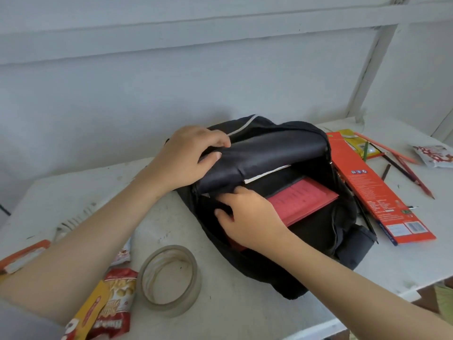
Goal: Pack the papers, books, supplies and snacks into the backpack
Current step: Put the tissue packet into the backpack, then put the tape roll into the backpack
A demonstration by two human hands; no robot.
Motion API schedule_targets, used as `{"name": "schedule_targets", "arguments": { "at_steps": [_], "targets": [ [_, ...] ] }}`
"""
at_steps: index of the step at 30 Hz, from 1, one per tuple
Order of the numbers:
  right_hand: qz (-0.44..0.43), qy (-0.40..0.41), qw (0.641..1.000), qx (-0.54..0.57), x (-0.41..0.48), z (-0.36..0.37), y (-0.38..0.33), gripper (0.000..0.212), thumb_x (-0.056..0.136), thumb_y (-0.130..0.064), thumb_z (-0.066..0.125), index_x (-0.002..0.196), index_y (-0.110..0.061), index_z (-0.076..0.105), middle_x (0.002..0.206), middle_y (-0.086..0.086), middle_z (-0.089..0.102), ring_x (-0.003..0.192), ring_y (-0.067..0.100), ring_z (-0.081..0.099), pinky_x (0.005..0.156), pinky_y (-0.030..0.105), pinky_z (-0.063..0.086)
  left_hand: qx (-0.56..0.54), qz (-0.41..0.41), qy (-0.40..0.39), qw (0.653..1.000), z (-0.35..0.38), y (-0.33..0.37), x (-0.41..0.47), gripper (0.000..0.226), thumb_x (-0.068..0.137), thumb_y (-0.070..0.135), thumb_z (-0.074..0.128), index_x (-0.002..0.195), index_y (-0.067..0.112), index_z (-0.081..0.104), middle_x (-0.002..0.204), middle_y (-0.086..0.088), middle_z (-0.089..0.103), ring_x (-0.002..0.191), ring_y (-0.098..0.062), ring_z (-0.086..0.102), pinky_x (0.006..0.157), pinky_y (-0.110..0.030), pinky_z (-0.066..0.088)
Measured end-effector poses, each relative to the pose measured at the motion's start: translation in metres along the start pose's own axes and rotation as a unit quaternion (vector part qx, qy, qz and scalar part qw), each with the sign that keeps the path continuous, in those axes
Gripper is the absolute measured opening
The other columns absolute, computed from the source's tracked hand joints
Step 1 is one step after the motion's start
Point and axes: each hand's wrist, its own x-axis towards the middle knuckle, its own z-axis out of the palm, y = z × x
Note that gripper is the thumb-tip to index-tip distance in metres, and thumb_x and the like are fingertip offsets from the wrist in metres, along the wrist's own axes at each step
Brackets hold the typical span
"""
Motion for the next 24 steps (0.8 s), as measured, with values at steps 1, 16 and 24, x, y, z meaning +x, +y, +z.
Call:
{"name": "schedule_targets", "arguments": {
  "at_steps": [1,16,24],
  "targets": [
    [-0.020,-0.003,1.000,0.020,-0.008,-0.003,-0.004,0.028,0.094,-0.036,0.046,0.114,-0.023,0.063,0.097,-0.002,0.055,0.088,0.013,0.053,0.070,0.024,0.045,0.005,-0.004,-0.014,1.000,0.004,-0.003,-0.005,0.021,0.087,0.016,0.056,0.105,0.021,0.066,0.100,0.009,0.068,0.094,-0.011,0.059,0.089,-0.029,0.041],
    [-0.247,-0.054,0.962,-0.108,-0.060,0.028,-0.028,0.043,0.070,-0.053,0.067,0.109,-0.035,0.064,0.114,0.004,0.055,0.100,0.023,0.051,0.085,0.034,0.029,0.079,-0.038,-0.102,0.991,0.007,-0.012,-0.081,0.045,0.093,0.037,0.031,0.128,0.025,0.056,0.135,0.005,0.052,0.125,-0.011,0.043,0.100,-0.012,0.013],
    [-0.216,-0.042,0.968,-0.124,-0.070,0.040,-0.026,0.034,0.066,-0.055,0.070,0.086,-0.030,0.058,0.110,0.008,0.065,0.119,0.034,0.048,0.106,0.064,0.014,0.045,-0.074,-0.099,0.991,0.007,-0.017,-0.083,0.040,0.095,0.034,0.034,0.129,0.028,0.055,0.137,0.008,0.050,0.127,-0.008,0.041,0.097,-0.004,0.009]
  ]
}}
